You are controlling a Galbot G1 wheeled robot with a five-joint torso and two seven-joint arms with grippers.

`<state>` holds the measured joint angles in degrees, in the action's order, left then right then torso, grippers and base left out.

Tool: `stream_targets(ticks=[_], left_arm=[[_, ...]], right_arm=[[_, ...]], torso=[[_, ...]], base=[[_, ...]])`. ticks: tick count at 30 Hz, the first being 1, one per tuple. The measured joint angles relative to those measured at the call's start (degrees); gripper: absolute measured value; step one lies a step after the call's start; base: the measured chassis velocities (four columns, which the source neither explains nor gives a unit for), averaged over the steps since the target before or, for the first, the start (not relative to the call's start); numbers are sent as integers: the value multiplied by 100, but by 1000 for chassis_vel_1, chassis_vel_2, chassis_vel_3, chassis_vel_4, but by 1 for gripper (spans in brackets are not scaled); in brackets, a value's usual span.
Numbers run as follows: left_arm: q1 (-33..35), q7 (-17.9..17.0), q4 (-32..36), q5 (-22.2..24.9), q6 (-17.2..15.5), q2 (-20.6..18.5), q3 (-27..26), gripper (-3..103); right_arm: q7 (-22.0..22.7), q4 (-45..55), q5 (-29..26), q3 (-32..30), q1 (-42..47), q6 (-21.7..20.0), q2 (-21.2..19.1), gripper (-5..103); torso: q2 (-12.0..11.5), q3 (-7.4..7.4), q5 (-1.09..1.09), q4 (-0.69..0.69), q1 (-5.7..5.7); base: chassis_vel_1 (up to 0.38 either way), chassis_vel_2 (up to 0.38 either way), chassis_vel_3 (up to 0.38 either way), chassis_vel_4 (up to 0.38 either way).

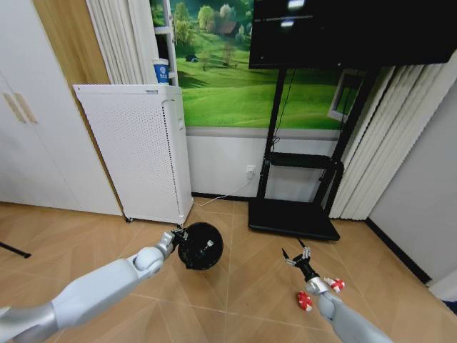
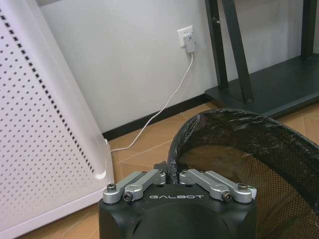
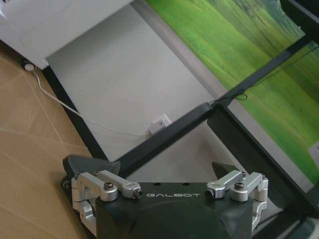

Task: Pick up the trash bin and place the garbage on the floor into it.

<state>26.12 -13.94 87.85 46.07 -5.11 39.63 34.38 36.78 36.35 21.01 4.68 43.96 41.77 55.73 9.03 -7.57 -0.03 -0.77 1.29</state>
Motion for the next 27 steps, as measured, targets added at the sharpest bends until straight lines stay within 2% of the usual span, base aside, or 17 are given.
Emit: stream_targets(ticks=[4, 8, 11, 16, 20, 27], left_arm=[[331, 21, 55, -101, -2, -69, -280, 6], [390, 31, 56, -119, -1, -79, -333, 6], [563, 81, 57, -185, 18, -100, -471, 6], [664, 120, 29, -243, 39, -60, -529, 6], [684, 151, -49, -295, 71, 14, -529, 6], [688, 185, -127, -325, 95, 80, -521, 6]], right_arm=[[-75, -87, 48, -164, 132, -44, 2, 100], [-88, -98, 59, -224, 177, -16, 13, 100], [-120, -128, 304, -474, 403, 125, 43, 100], [-106, -311, 520, -628, 494, 14, 40, 100], [-288, -393, 336, -577, 553, -10, -5, 100], [-343, -460, 305, -618, 644, -8, 50, 100]], torso=[[0, 0, 2, -3, 0], [0, 0, 2, -2, 0], [0, 0, 3, -2, 0], [0, 0, 3, -3, 0], [0, 0, 4, -3, 0], [0, 0, 4, -3, 0]], base=[[0, 0, 0, 0], [0, 0, 0, 0], [0, 0, 0, 0], [0, 0, 0, 0], [0, 0, 0, 0], [0, 0, 0, 0]])
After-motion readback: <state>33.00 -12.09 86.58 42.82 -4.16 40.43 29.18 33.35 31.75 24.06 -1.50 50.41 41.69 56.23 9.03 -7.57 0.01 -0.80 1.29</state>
